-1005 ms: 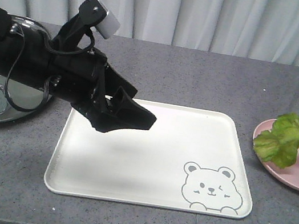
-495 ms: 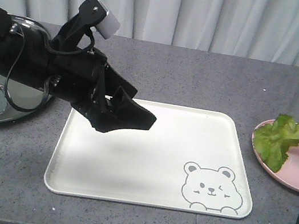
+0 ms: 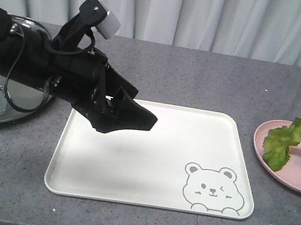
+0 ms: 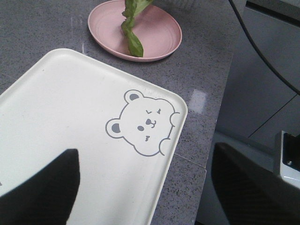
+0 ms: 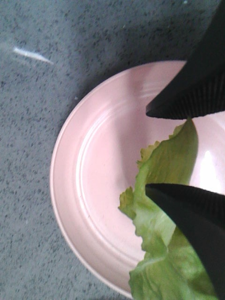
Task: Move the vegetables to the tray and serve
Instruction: 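Carry the leaf with the right gripper onto the pink plate and release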
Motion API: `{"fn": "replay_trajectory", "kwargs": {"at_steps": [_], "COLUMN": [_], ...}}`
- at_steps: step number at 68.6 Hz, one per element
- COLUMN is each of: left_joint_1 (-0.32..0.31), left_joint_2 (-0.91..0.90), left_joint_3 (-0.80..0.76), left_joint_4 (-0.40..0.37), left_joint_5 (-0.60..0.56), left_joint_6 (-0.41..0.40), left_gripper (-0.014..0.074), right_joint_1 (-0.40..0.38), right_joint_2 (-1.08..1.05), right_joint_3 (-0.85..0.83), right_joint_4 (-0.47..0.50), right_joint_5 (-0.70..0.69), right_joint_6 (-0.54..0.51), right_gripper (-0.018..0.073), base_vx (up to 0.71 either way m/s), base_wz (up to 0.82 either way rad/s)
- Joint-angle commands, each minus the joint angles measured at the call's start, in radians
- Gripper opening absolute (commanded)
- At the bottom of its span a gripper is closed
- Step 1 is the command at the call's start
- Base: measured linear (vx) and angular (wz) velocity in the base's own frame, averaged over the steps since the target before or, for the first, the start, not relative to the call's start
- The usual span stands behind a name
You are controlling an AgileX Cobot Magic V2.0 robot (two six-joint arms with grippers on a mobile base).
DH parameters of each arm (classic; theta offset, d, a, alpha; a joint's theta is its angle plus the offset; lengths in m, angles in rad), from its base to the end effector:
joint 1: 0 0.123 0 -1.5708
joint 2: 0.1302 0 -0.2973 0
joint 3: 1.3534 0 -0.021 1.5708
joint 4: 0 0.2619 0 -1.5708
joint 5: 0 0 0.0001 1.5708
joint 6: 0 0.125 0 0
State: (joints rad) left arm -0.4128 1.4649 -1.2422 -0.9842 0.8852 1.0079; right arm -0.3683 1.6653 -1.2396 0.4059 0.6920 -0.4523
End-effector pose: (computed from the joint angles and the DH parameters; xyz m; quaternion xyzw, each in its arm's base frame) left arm 0.2797 -0.2105 0.3419 0.4102 0.7660 -0.3440 0.3559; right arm 0.3720 -0.1098 0.2445 0.0755 0.9480 0.0474 0.3057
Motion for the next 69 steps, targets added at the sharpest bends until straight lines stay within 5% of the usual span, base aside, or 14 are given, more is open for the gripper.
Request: {"fn": "replay_trajectory", "kwargs": {"at_steps": [1, 13, 69], "left_joint_1": [-0.001, -0.001, -0.001], "left_joint_2": [-0.035, -0.035, -0.035], "left_joint_3": [-0.029, -0.029, -0.029], "left_joint_4": [-0.053, -0.053, -0.053], "left_joint_5": [-0.01, -0.01, -0.01], "left_joint_6": [-0.003, -0.003, -0.004], "left_gripper": [0.0566, 0.0566, 0.0566], "right_joint_1": [-0.007, -0.007, -0.007], "right_joint_2": [-0.039, -0.039, -0.113], "right_joint_3": [-0.033, -0.033, -0.033], "right_joint_4": [-0.058, -0.152, -0.208], "right_joint_5": [-0.02, 0.041, 0.163], "right_joint_6": [0.053, 0.145, 0.175], "right_gripper": [0.0332, 0.0332, 0.0366], "base_vx": [0.0, 0.0, 0.0], "base_wz": [0.0, 0.0, 0.0]}}
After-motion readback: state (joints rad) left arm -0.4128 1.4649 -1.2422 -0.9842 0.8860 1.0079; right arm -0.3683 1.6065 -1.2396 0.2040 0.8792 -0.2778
